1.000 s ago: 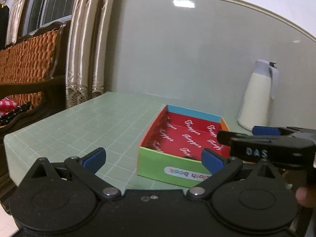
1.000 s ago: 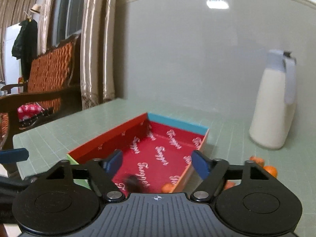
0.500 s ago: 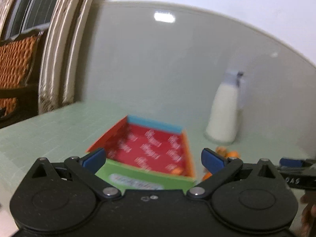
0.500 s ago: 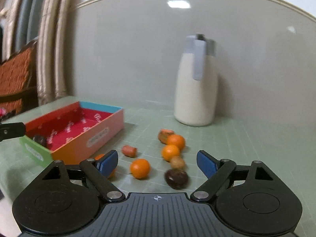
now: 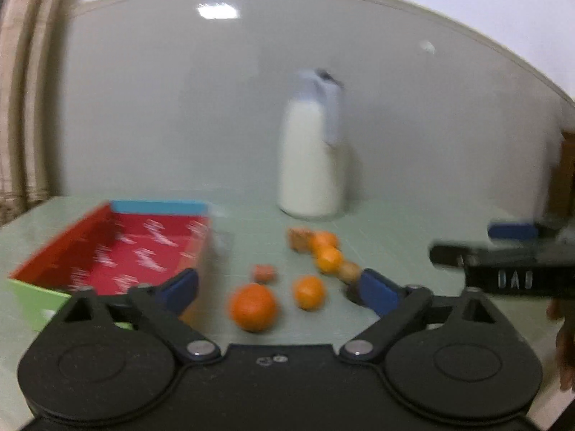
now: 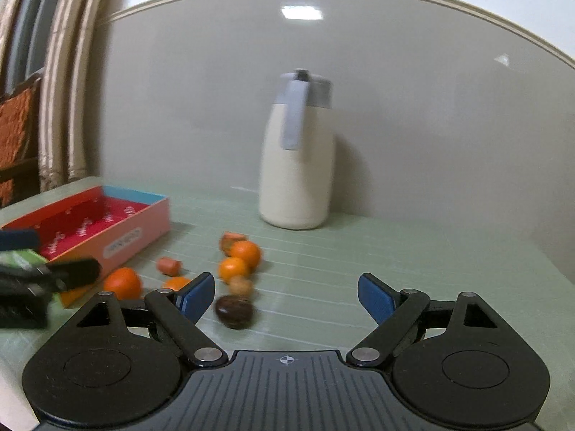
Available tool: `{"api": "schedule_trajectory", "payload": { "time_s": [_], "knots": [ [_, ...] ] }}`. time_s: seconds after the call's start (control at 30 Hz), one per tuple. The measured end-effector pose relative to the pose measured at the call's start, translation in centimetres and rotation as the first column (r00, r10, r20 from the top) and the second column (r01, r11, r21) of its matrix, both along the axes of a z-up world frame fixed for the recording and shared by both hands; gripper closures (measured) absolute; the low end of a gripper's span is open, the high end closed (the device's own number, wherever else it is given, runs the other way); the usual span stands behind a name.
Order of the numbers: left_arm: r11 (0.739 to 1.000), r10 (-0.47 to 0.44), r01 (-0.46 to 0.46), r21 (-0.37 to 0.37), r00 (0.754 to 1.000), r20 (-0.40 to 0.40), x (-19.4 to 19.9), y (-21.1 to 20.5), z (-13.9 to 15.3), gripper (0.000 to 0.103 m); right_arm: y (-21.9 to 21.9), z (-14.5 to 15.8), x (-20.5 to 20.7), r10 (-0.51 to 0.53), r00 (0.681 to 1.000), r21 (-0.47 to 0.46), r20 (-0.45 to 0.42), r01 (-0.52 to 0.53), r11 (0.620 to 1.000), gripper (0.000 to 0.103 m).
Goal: Organize fruits
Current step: 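Move the left gripper to the dark chestnut fruit and grasp it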
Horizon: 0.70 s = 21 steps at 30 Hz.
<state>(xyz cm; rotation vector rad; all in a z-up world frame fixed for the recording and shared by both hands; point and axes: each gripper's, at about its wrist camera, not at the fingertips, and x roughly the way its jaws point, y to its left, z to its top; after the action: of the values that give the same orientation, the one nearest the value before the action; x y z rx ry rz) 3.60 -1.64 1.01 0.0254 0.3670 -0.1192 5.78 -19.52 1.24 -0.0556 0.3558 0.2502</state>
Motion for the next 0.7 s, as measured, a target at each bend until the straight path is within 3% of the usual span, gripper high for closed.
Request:
{"api": "schedule_trajectory", "payload": {
  "time_s": [0.03, 0.2, 0.37, 0.43, 0.53, 0.7],
  "knots": [
    [1.0, -0.014, 0.014, 0.022, 1.0, -0.023, 0.4, -0.9, -0.5, 0.033, -0.5, 0.0, 0.1, -0.009, 1.0, 0.002, -0.003, 0.009, 1.0, 0.017],
    [0.997, -0.046, 0.049, 0.056, 0.998, -0.046, 1.7, -3.6, -1.6, 0.033, -2.6, -0.1, 0.3, -0.038, 0.999, 0.0, -0.012, 0.038, 0.999, 0.017],
    [0.997, -0.067, 0.07, 0.029, 0.993, -0.097, 3.6, -5.2, -2.1, 0.04, -4.2, -0.3, 0.8, -0.067, 0.997, 0.01, -0.027, 0.067, 0.998, 0.017],
    [0.996, -0.083, 0.087, 0.033, 0.989, -0.122, 4.5, -6.0, -2.4, 0.049, -4.7, -0.5, 1.0, -0.076, 0.996, 0.01, -0.04, 0.076, 0.997, 0.017],
    [0.995, -0.083, 0.091, 0.051, 0.986, -0.142, 5.2, -7.0, -2.9, 0.052, -5.4, -0.7, 1.2, -0.088, 0.995, 0.007, -0.052, 0.089, 0.996, 0.017],
    [0.997, -0.064, 0.069, 0.021, 0.982, -0.175, 6.6, -7.4, -3.5, 0.058, -6.9, -0.8, 1.5, -0.123, 0.99, 0.013, -0.069, 0.124, 0.992, 0.017]
  ]
}}
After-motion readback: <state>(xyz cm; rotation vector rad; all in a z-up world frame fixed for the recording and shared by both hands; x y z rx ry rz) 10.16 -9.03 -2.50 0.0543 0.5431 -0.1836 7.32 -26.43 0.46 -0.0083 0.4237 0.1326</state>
